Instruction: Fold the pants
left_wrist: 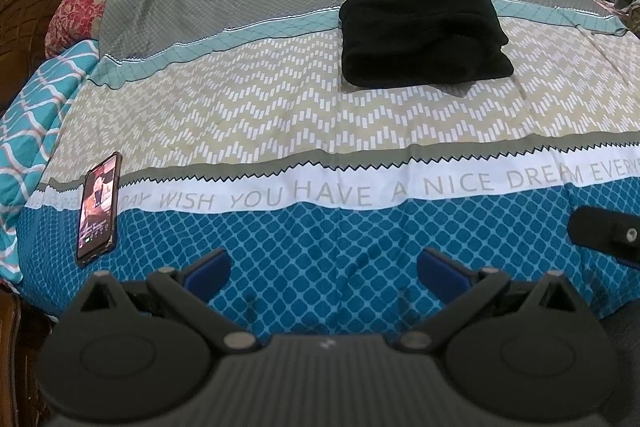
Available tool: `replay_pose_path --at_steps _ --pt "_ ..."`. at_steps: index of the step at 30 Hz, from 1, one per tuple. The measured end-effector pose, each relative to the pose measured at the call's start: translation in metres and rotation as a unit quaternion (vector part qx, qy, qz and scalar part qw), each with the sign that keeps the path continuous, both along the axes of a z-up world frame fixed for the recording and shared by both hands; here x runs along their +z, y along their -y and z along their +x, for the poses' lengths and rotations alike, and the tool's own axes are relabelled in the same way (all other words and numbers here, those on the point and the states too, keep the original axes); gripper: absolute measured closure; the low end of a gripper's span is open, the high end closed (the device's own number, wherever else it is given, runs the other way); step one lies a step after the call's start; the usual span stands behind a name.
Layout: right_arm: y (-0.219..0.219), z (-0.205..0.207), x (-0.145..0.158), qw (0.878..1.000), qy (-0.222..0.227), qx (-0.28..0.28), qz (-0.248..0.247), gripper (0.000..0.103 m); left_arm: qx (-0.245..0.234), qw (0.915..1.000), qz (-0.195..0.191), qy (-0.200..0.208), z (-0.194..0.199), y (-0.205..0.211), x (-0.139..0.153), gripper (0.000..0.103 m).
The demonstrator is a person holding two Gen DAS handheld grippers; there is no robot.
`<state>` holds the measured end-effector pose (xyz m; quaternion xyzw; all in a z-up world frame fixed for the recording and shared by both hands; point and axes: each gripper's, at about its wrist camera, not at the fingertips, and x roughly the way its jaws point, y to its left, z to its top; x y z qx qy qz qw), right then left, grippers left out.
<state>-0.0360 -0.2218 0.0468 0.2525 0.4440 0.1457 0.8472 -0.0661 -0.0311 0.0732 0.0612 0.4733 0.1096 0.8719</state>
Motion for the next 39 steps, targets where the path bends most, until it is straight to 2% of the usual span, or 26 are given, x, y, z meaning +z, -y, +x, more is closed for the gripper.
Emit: replay_pose_path --at_steps 39 --pt "-0.0016 -0.0010 0.0006 1.000 0.001 0.002 0.000 0.008 -0.005 1.0000 0.005 -0.002 0.0005 0.0016 -0.0005 0.000"
